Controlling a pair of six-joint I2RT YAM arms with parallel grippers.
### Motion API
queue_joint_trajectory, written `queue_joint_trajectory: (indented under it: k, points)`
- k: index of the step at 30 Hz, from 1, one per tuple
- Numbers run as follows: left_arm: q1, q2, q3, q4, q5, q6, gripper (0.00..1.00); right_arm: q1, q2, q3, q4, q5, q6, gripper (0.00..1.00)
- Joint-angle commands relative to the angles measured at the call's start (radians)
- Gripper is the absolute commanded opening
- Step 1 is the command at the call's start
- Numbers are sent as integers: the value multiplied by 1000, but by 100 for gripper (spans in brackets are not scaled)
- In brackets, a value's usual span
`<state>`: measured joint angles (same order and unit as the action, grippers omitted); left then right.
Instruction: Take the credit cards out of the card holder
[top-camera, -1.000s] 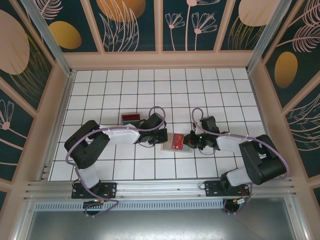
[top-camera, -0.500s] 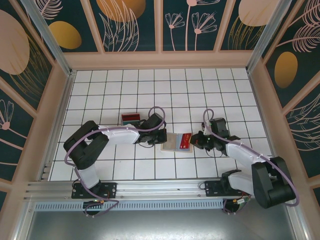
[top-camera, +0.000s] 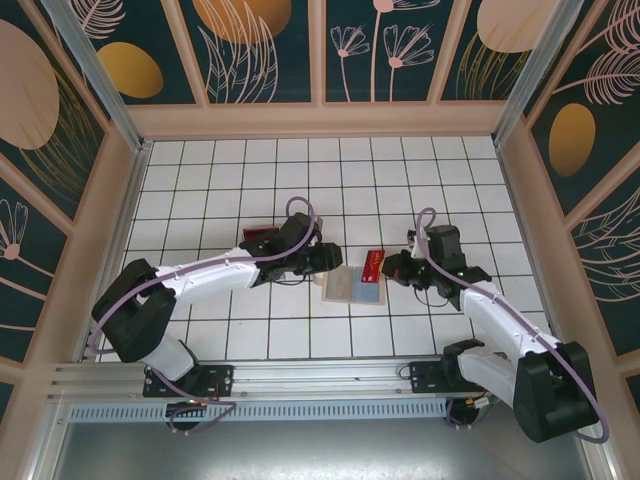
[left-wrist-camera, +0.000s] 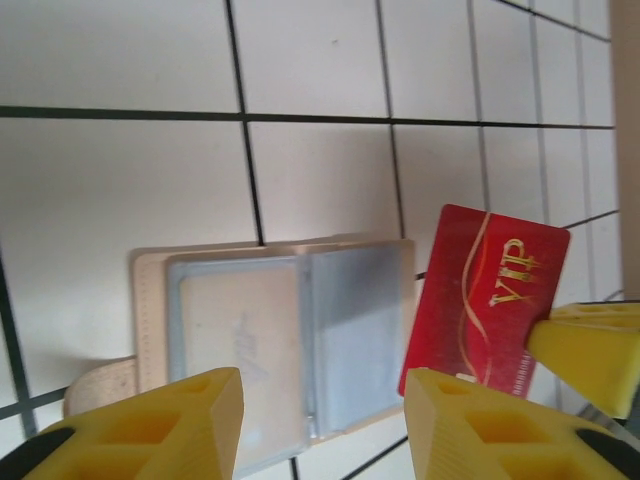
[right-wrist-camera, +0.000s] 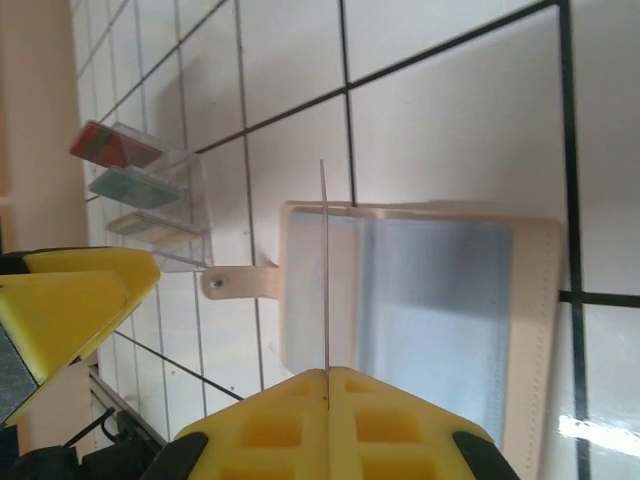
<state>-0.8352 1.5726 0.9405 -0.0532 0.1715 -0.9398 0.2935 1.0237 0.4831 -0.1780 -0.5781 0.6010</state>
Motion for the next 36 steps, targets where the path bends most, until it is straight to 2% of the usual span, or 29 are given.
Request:
queue_joint_trajectory:
  k: [1, 10, 15, 33, 36]
  points:
    - [31, -18, -14, 57, 100, -42, 47, -1, -28, 40, 58, -53, 5, 0]
    - [90, -70, -90, 232, 227, -115, 37, 84, -3, 53, 251, -118, 76, 0]
    - [114, -90, -121, 304, 277, -141, 36, 99, 49, 47, 383, -174, 142, 0]
    - [120, -76, -117, 331, 318, -135, 38, 111, 121, 50, 505, -253, 183, 0]
    - [120, -84, -121, 361, 339, -140, 30, 112, 123, 46, 509, -256, 184, 0]
